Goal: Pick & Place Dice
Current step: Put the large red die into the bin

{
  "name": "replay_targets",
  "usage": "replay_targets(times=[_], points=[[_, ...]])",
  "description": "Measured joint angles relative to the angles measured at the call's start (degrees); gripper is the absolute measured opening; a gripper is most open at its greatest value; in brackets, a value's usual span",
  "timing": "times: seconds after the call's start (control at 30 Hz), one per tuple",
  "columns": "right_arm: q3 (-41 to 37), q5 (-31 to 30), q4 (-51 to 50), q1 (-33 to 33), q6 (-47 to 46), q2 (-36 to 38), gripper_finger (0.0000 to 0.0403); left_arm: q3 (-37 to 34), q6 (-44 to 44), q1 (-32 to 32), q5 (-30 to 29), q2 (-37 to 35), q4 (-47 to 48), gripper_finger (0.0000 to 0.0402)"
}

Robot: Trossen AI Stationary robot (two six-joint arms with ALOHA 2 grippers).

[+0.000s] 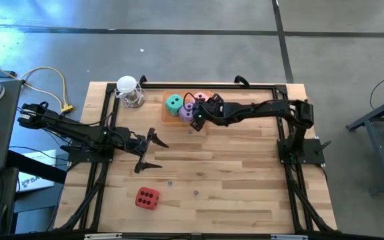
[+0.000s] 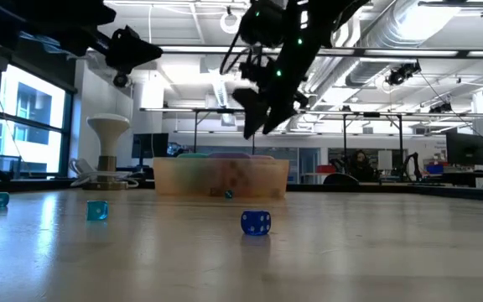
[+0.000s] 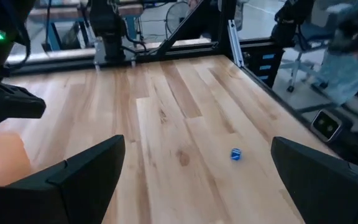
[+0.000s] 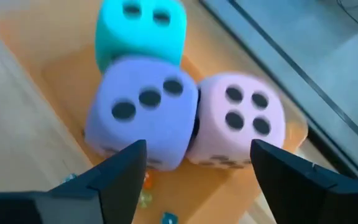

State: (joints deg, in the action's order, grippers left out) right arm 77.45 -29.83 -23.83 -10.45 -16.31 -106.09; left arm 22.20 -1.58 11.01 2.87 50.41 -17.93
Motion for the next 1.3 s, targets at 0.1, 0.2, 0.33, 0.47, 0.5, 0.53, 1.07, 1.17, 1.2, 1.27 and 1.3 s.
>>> replay_targets(times=[0.1, 0.2, 0.33, 0.47, 0.5, 0.53, 1.07, 1.17, 1.2, 1.27, 1.3], points=[[0.2, -0.6, -0.2, 0.3, -0.3, 2.9, 0.0281, 0.0, -4.9, -0.5, -0.2, 0.0, -0.5, 0.0395], [0.3, -1.2, -1.8, 1.5, -2.5, 5.7, 0.0281, 0.0, -10.0, 0.8, -5.2, -1.2, 0.5, 0.0395], [0.3, -1.9, -3.2, 5.0, -3.7, 7.5, 0.0282, 1.4, -14.3, 7.3, -23.6, -2.2, 6.7, 0.0395], [0.2, -2.5, -5.7, 9.1, -6.6, 7.6, 0.0282, 7.2, -12.6, 14.2, -30.9, -1.3, 19.1, 0.0395], [0.2, -3.2, -6.2, 10.1, -7.6, 7.5, 0.0282, 8.6, -11.9, 15.7, -30.8, -0.8, 21.4, 0.0395], [0.2, -4.4, -7.2, 11.2, -8.7, 7.5, 0.0282, 10.0, -11.2, 17.1, -30.9, -0.2, 23.1, 0.0395], [-1.7, -18.5, -10.3, 26.1, -26.6, 7.3, 0.0281, 25.2, -0.8, 26.6, -33.3, 15.0, 42.3, 0.0395], [-2.5, -19.7, -10.3, 27.9, -29.9, 7.3, 0.0281, 25.2, -5.3, 27.0, -33.4, 16.4, 41.7, 0.0395], [-2.6, -19.8, -10.2, 28.5, -30.7, 7.3, 0.0281, 25.2, -6.3, 27.1, -33.4, 16.8, 41.3, 0.0395], [-2.9, -19.8, -10.2, 29.3, -32.6, 7.3, 0.0281, 25.2, -7.6, 27.1, -33.4, 17.4, 41.0, 0.0395], [-3.1, -19.8, -10.2, 29.8, -33.5, 7.3, 0.0281, 25.2, -7.9, 27.1, -33.4, 17.6, 41.0, 0.0395]])
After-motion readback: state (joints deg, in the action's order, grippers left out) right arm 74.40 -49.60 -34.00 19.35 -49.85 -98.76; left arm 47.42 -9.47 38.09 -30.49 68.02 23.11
